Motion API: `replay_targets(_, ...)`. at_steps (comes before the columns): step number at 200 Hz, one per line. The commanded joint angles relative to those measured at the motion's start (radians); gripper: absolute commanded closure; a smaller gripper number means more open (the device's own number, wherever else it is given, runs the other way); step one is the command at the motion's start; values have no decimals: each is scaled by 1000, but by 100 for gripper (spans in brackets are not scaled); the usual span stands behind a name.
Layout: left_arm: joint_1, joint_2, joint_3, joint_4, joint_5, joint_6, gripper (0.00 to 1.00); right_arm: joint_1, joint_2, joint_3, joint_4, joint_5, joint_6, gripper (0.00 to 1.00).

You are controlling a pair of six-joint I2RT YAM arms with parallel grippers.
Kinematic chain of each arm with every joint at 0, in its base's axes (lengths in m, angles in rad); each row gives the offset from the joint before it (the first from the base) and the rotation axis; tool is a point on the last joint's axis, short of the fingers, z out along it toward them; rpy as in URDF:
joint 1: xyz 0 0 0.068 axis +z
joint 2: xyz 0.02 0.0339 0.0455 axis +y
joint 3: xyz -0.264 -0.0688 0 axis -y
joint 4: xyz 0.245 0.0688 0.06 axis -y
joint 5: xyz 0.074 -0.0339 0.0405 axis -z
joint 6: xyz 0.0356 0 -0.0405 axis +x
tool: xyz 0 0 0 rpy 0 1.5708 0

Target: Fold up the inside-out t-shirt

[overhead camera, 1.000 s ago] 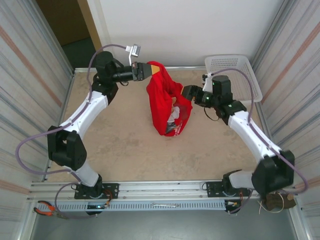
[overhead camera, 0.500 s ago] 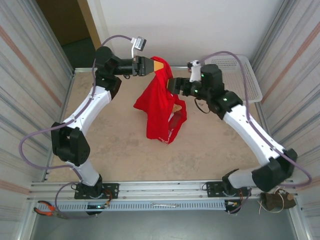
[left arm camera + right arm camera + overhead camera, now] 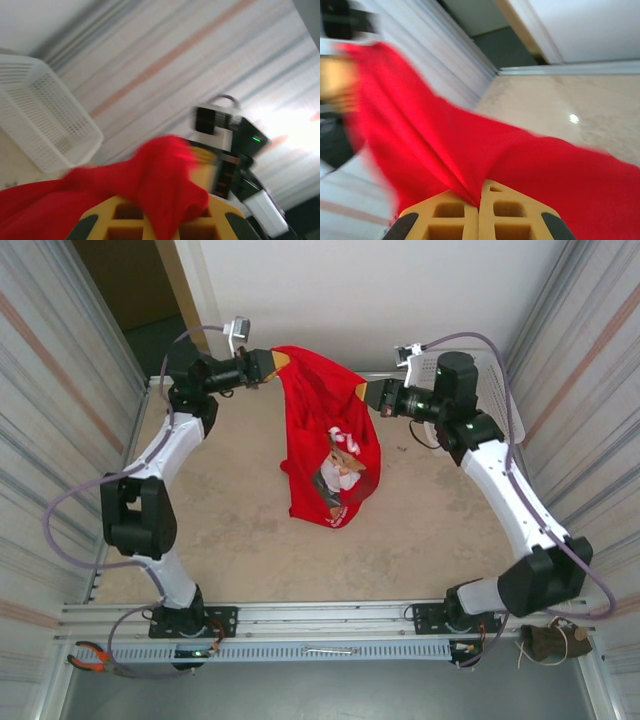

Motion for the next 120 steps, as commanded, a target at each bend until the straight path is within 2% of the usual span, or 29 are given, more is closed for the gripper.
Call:
replay_targets(1, 17, 30, -22, 44, -110, -35, 70, 0, -56, -31, 130, -178, 77, 100)
replay_targets(7, 16, 25, -34, 34, -129, -26, 60, -1, -55, -37, 146, -186, 88, 100)
replay_targets(13, 16, 12, -51, 12, -147, -9, 54, -4, -53, -41, 159, -191, 98, 100)
replay_targets(34, 6, -89, -148, -112, -231, 106, 45, -24, -34, -59, 233, -207, 154, 100)
replay_targets(50, -26, -215, -242, -275, -325, 260, 42, -41, -17, -74, 296, -227, 210, 100)
replay_targets(73, -130, -364, -343, -506, -548, 504, 39, -52, -3, -78, 331, -249, 234, 100)
replay_targets(93, -245, -393, -392, -581, -701, 649, 38, -58, 1, -82, 340, -265, 243, 100)
replay_targets(120, -367, -358, -421, -557, -822, 729, 38, -58, 5, -90, 362, -281, 269, 100)
